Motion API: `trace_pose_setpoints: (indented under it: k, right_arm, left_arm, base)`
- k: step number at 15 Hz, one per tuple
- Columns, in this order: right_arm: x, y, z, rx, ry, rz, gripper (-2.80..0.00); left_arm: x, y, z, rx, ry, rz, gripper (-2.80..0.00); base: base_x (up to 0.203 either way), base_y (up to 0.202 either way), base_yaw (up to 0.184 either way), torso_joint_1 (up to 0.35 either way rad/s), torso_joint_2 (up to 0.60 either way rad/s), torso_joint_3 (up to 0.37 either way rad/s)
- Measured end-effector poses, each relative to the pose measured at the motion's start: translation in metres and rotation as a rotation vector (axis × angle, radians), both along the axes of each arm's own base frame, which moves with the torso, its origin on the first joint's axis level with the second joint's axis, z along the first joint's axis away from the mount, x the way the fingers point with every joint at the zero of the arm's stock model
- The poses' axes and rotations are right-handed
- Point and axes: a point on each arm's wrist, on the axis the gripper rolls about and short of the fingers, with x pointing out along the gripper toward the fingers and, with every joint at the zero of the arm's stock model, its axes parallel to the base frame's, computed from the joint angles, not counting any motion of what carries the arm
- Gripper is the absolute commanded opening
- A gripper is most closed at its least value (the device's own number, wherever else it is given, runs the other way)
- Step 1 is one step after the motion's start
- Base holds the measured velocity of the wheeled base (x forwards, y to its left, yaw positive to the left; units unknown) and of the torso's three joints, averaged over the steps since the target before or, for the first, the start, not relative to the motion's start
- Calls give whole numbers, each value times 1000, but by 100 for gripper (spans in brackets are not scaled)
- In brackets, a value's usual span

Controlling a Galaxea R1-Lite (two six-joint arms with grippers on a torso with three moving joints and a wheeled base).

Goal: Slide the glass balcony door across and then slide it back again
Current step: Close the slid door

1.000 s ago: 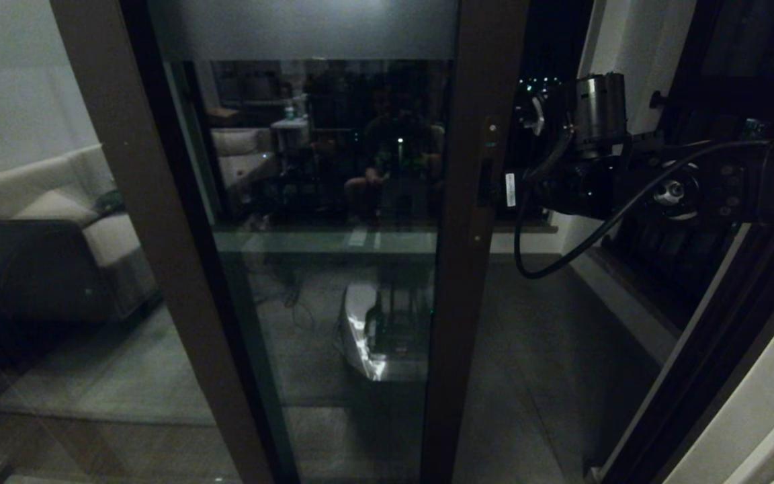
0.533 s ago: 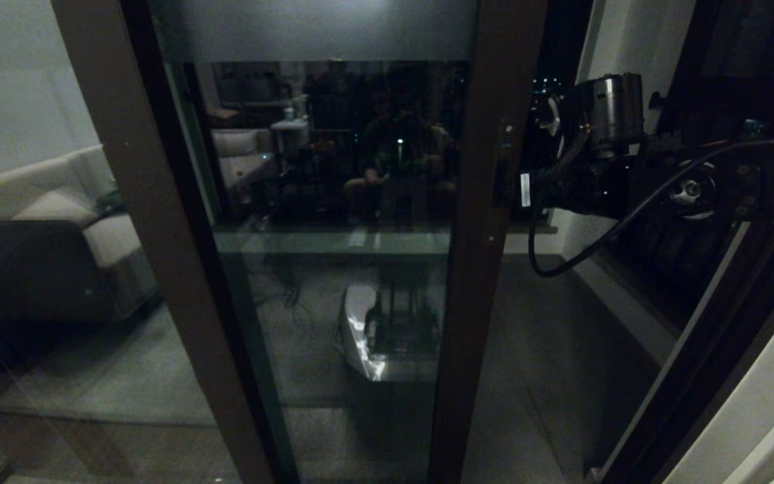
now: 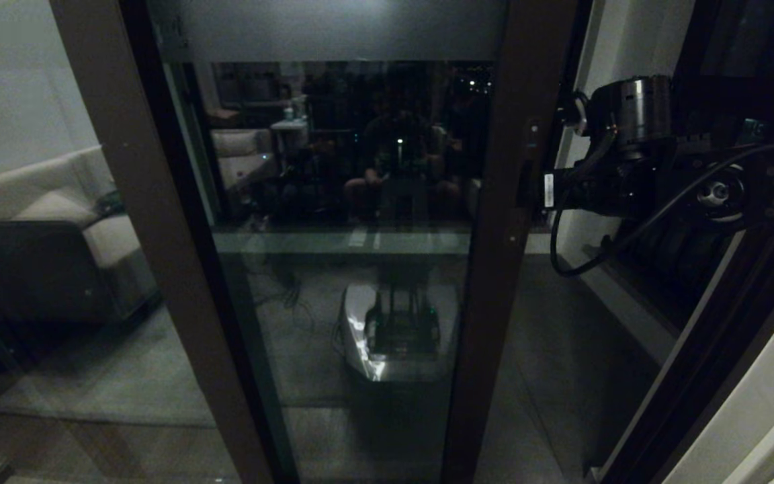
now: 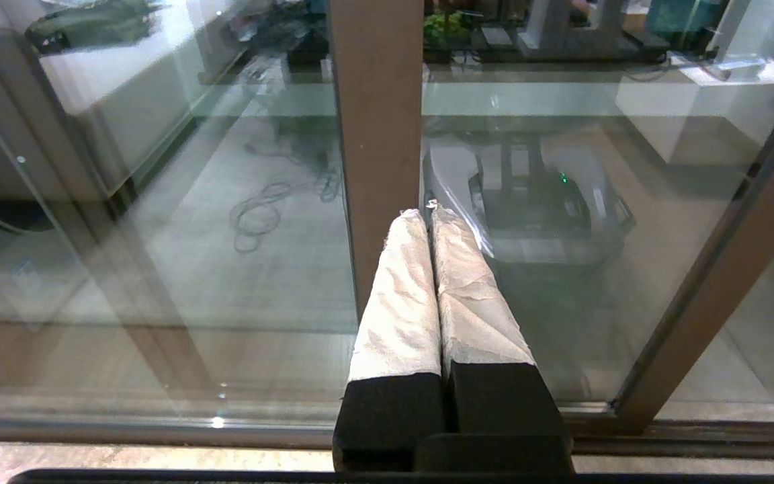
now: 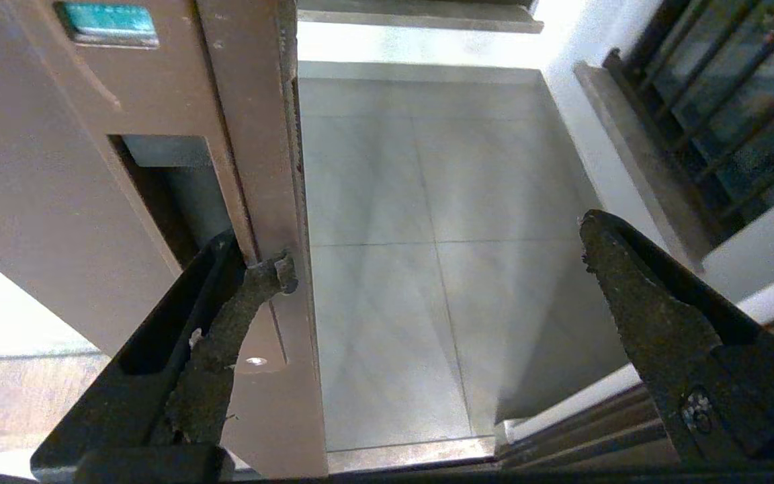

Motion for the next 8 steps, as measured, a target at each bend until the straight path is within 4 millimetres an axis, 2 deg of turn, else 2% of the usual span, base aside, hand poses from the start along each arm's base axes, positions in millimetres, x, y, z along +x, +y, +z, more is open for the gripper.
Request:
trace_pose_setpoints:
  k: [8]
  right_arm:
    - [-5,-25,-7,-19,1,-47,0]
  left_arm:
    - [0,0,0,0,0,0,-280]
  base:
    - [0,0,0,0,0,0]
